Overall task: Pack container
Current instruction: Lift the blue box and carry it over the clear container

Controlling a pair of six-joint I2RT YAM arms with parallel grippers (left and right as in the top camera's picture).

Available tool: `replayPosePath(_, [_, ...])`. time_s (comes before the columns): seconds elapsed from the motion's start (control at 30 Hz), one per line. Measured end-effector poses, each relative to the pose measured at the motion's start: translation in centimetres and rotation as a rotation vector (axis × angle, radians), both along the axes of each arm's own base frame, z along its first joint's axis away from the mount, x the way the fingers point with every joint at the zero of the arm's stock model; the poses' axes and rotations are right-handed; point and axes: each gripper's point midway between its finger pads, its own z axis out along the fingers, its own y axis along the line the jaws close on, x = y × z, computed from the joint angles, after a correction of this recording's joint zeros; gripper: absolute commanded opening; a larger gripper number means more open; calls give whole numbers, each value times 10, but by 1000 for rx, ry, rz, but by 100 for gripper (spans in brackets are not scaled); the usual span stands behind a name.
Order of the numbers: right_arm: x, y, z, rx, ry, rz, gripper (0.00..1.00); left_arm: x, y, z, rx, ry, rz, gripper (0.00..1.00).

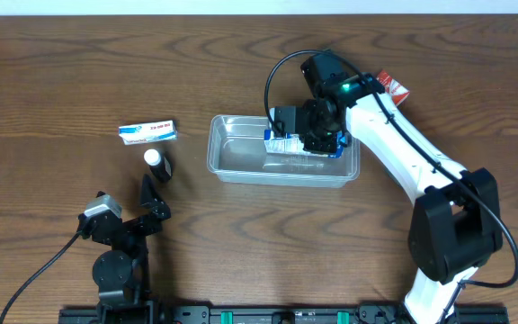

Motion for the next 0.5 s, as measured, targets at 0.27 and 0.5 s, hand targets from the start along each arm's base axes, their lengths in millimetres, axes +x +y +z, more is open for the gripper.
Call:
replayPosePath(0.27, [5,2,-12,-6,3,19,1,0,0,0,0,0,0,98])
replayPosePath(0.5, [5,1,-13,-8,7,17,1,0,0,0,0,0,0,98])
